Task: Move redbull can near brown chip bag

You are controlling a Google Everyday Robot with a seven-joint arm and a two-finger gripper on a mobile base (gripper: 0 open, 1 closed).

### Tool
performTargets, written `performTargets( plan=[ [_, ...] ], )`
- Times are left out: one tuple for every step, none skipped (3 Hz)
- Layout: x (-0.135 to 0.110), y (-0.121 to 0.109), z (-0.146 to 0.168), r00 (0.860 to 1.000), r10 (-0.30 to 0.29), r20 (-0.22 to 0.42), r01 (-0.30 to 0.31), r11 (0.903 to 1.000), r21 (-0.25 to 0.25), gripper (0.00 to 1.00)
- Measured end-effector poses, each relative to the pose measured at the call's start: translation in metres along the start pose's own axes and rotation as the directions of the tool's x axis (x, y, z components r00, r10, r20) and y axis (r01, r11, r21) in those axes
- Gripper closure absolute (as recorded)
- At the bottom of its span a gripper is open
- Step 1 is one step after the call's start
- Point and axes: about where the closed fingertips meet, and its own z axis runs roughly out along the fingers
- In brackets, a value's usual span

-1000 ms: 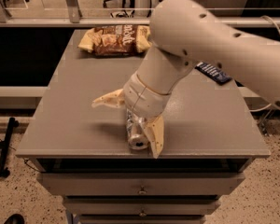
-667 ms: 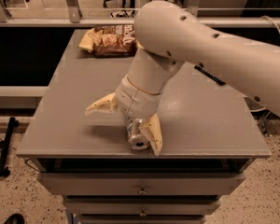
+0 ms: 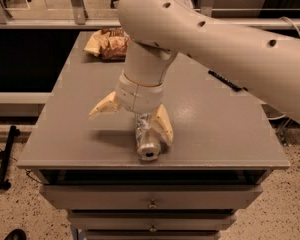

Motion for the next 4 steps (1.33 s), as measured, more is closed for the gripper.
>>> performTargets(
  plan=[
    [0.009, 0.006, 0.000, 0.998, -0.039, -0.042, 0.037, 0.9974, -0.062, 0.00],
    [0.019, 0.016, 0.003, 0.990, -0.106, -0.095, 0.093, 0.9870, -0.131, 0.18],
    [0.029, 0.018, -0.003, 0.975, -0.165, -0.147, 0.137, 0.9734, -0.184, 0.41],
    [0.040, 0.006, -0.017, 0.958, -0.209, -0.195, 0.167, 0.9628, -0.213, 0.65]
  ],
)
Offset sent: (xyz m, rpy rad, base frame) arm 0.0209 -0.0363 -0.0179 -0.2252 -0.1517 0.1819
